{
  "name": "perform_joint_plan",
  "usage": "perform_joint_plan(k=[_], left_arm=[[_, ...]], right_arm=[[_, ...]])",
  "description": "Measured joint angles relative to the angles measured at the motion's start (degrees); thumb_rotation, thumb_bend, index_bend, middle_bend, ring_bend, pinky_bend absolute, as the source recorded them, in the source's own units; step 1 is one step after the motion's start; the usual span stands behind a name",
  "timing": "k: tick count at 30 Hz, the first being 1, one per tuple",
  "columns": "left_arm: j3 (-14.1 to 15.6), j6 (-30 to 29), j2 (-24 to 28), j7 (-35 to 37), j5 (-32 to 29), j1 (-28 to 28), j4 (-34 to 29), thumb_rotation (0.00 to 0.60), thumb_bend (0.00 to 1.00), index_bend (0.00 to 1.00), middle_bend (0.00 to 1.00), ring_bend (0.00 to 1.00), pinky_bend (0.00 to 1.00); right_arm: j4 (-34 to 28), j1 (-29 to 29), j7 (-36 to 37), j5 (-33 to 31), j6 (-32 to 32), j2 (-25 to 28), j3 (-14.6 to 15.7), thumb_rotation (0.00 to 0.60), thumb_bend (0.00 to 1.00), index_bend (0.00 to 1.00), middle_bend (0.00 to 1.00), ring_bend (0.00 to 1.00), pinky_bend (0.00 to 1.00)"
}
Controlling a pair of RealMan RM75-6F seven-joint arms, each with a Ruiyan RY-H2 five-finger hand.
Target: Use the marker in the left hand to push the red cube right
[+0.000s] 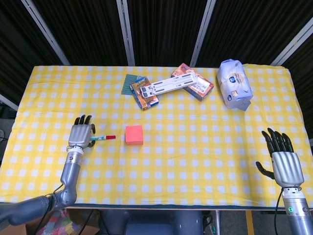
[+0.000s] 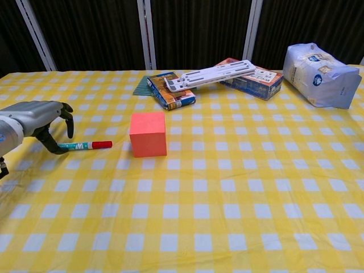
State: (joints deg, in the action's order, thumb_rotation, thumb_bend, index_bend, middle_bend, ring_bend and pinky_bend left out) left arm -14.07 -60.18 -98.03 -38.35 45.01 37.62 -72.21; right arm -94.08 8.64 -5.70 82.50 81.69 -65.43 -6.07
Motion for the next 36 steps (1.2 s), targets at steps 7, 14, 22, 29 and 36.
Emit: perform_joint_plan(k=[7, 14, 22, 29, 36], left_arm=[[0.13, 0.17, -1.42, -0.30, -1.12, 0.65, 1.48, 0.600, 0.36, 0.49, 0.07, 0.00, 0.09], [0.47, 0.41, -2.51, -0.64, -2.24, 0.92, 2.74, 0.600, 0.46, 0.56, 0.09, 0.00, 0.09], [0.48, -0.86, -1.60, 1.98, 0.07, 0.40, 1.29, 0.600, 0.47, 0.57, 0.10, 0.00, 0.09], [-0.06, -1.80, 0.50, 1.67, 0.18, 0.31, -1.67, 0.600, 0.47, 0.57, 0.10, 0.00, 0.09], [-0.40, -1.88, 1.30, -1.79, -2.55, 1.28, -3.39, 0.600, 0.47, 0.57, 0.10, 0.00, 0.09]], right_arm=[[-0.03, -0.01, 0.22, 0.03, 0.04, 0.01, 0.00, 0.600, 0.32, 0.00, 0.00, 0.00, 0.00], [-0.04, -0.04, 0.54, 0.07, 0.16, 0.01, -0.05, 0.600, 0.32, 0.00, 0.00, 0.00, 0.00], [-0.09, -0.08, 0.79, 0.01, 0.20, 0.03, -0.07, 0.600, 0.32, 0.00, 0.00, 0.00, 0.00], [-0.16, -0.11, 0.87, 0.06, 0.28, 0.02, -0.07, 0.600, 0.32, 0.00, 0.00, 0.00, 0.00], [-0.20, -0.16, 1.03, 0.02, 0.29, 0.06, -0.05, 0.600, 0.32, 0.00, 0.00, 0.00, 0.00]])
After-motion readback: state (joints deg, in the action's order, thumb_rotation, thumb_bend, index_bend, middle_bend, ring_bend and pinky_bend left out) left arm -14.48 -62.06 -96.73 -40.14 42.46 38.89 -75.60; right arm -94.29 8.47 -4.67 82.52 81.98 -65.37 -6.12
